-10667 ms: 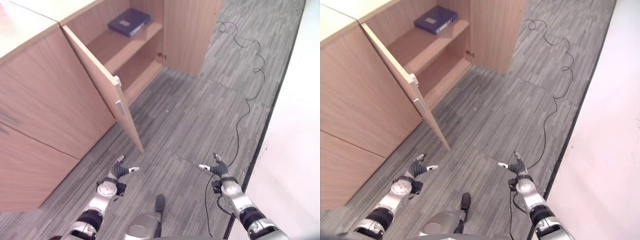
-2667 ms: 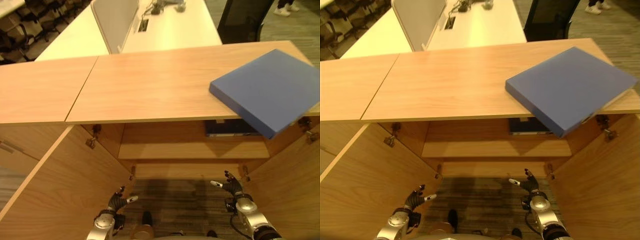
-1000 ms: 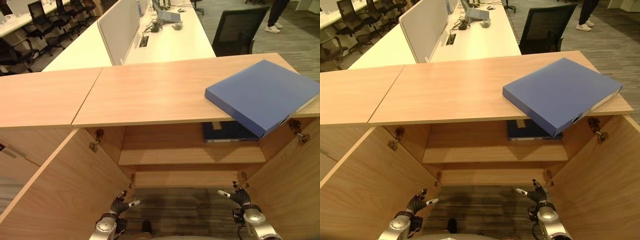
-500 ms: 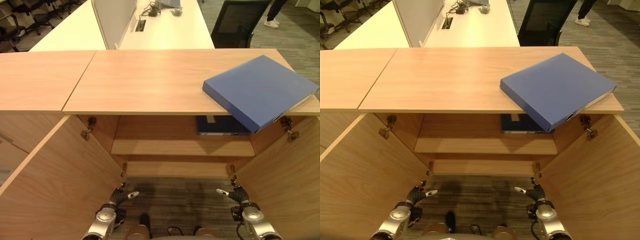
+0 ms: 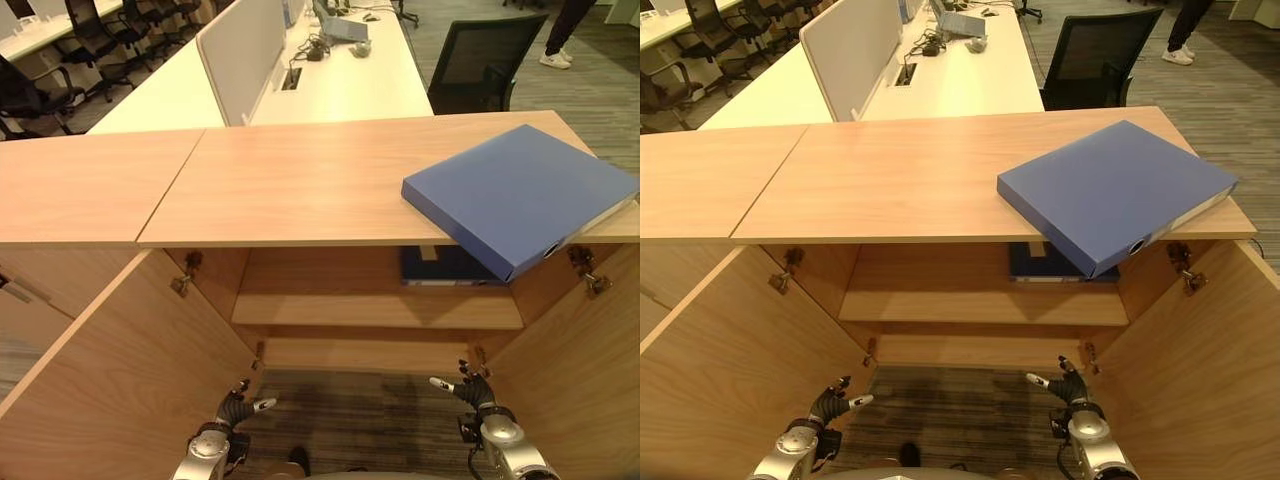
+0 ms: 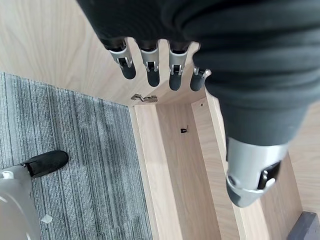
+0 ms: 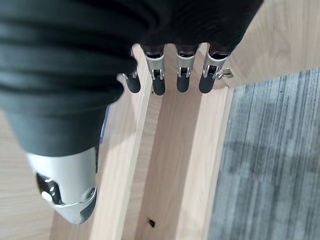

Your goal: Put the empty folder in the office cabinet

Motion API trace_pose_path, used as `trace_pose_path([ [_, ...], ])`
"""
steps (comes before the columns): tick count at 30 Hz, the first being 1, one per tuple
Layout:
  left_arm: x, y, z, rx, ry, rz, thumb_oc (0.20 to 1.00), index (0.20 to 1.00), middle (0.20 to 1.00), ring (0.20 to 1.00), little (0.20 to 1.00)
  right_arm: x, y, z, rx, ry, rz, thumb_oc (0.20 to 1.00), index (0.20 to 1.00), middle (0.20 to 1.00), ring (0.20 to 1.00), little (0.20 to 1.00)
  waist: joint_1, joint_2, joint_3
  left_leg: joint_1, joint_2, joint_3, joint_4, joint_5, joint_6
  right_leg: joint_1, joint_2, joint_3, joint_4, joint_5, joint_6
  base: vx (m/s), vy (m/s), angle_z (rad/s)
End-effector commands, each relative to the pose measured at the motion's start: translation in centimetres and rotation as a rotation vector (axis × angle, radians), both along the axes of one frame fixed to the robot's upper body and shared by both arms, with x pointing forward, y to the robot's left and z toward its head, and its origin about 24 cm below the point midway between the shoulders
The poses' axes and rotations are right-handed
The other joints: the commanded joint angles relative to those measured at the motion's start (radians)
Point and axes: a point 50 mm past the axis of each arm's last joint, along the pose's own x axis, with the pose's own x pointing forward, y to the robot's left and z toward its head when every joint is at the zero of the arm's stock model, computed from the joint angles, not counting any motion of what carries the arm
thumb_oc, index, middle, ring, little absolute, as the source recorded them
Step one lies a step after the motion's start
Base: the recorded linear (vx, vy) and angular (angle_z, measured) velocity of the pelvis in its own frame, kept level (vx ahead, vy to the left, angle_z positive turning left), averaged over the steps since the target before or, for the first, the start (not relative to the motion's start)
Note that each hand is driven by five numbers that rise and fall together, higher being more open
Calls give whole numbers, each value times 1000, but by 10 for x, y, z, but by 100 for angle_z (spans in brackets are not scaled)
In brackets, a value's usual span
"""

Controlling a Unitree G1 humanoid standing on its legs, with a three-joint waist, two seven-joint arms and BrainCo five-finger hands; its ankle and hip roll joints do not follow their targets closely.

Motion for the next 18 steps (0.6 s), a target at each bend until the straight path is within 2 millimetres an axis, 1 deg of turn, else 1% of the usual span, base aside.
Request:
trace_pose_path([
  [1, 40, -1, 23, 7, -159, -28, 1000, 1000, 1000, 1000, 1000, 28, -1, 23, 11, -157, -8, 1000, 1000, 1000, 1000, 1000, 14, -49, 83, -61, -35, -40, 239, -71, -84, -29, 55, -10, -29, 42, -34, -137, -36, 9],
  [3, 42, 0, 25, 7, -166, -16, 1000, 1000, 1000, 1000, 1000, 30, -3, 25, 4, -162, -11, 1000, 1000, 1000, 1000, 1000, 18, -58, 93, -117, -41, -71, 319, -51, -99, -32, 52, -12, -39, 48, -39, -111, -38, 29],
  [4, 42, 0, 24, 4, -163, -10, 1000, 1000, 1000, 1000, 1000, 30, -3, 25, 3, -161, -10, 1000, 1000, 1000, 1000, 1000, 18, -59, 93, -118, -41, -89, 321, -62, -97, -33, 51, -10, -40, 50, -38, -1, 45, 11],
  [5, 40, -1, 22, -6, -160, 10, 1000, 1000, 1000, 1000, 1000, 29, -6, 23, -7, -148, -16, 1000, 1000, 1000, 1000, 1000, 18, -58, 96, -113, -5, -106, 305, -62, -101, -25, 42, -6, -41, 49, -31, 58, 126, -5],
  [6, 39, -2, 21, -12, -157, 19, 1000, 1000, 1000, 1000, 1000, 28, -8, 23, -16, -143, -20, 1000, 1000, 1000, 1000, 1000, 16, -56, 94, -104, 29, -104, 277, -54, -105, -24, 32, -11, -37, 47, -24, 77, 141, -36],
  [7, 38, -3, 21, -15, -155, 22, 1000, 1000, 1000, 1000, 1000, 28, -9, 23, -18, -142, -24, 1000, 1000, 1000, 1000, 1000, 15, -53, 92, -88, 44, -101, 252, -54, -103, -24, 32, -13, -35, 44, -21, 110, 134, -7],
  [8, 36, -2, 20, -8, -146, 17, 1000, 1000, 1000, 1000, 1000, 27, -12, 23, -23, -140, -31, 1000, 1000, 1000, 1000, 1000, 16, -41, 82, -75, 66, -114, 176, -55, -93, -31, 38, -10, -24, 35, -14, 105, 101, 5],
  [9, 35, -2, 20, -11, -149, 16, 1000, 1000, 1000, 1000, 1000, 27, -13, 24, -25, -143, -35, 1000, 1000, 1000, 1000, 1000, 18, -33, 77, -59, 76, -122, 128, -47, -96, -34, 43, -1, -15, 27, -12, 86, 77, 15],
  [10, 35, -2, 20, -12, -149, 16, 1000, 1000, 1000, 1000, 1000, 27, -13, 24, -25, -143, -35, 1000, 1000, 1000, 1000, 1000, 19, -32, 77, -55, 76, -120, 123, -45, -96, -34, 43, 0, -14, 26, -13, 83, 100, 18],
  [11, 33, -2, 19, -3, -144, 5, 1000, 1000, 1000, 1000, 1000, 26, -14, 24, -23, -141, -38, 1000, 1000, 1000, 1000, 1000, 13, -21, 58, -16, 92, -117, 45, -45, -103, -33, 41, 3, -18, 22, -8, 90, 111, 6],
  [13, 31, 0, 18, 9, -138, -7, 1000, 1000, 1000, 1000, 1000, 24, -13, 22, -20, -134, -36, 1000, 1000, 1000, 1000, 1000, 7, -10, 41, 26, 94, -85, 2, -43, -111, -23, 41, 2, -27, 25, -5, 105, 111, 1],
  [14, 31, 0, 18, 9, -138, -7, 1000, 1000, 1000, 1000, 1000, 24, -13, 22, -20, -133, -36, 1000, 1000, 1000, 1000, 1000, 8, -10, 41, 30, 94, -83, -1, -42, -111, -21, 42, 3, -27, 26, -5, 110, 90, 22],
  [15, 31, 2, 19, 18, -139, -7, 1000, 1000, 1000, 1000, 1000, 23, -10, 21, -9, -133, -36, 1000, 1000, 1000, 1000, 1000, 10, -8, 32, 64, 82, -74, -27, -48, -109, -10, 35, 4, -33, 34, 1, 67, 56, 20],
  [18, 32, 5, 20, 25, -145, -4, 1000, 1000, 1000, 1000, 1000, 24, -7, 20, 0, -134, -33, 1000, 1000, 1000, 1000, 1000, 13, -9, 29, 76, 75, -69, -41, -52, -105, -12, 30, 9, -33, 38, 6, 35, 51, -3],
])
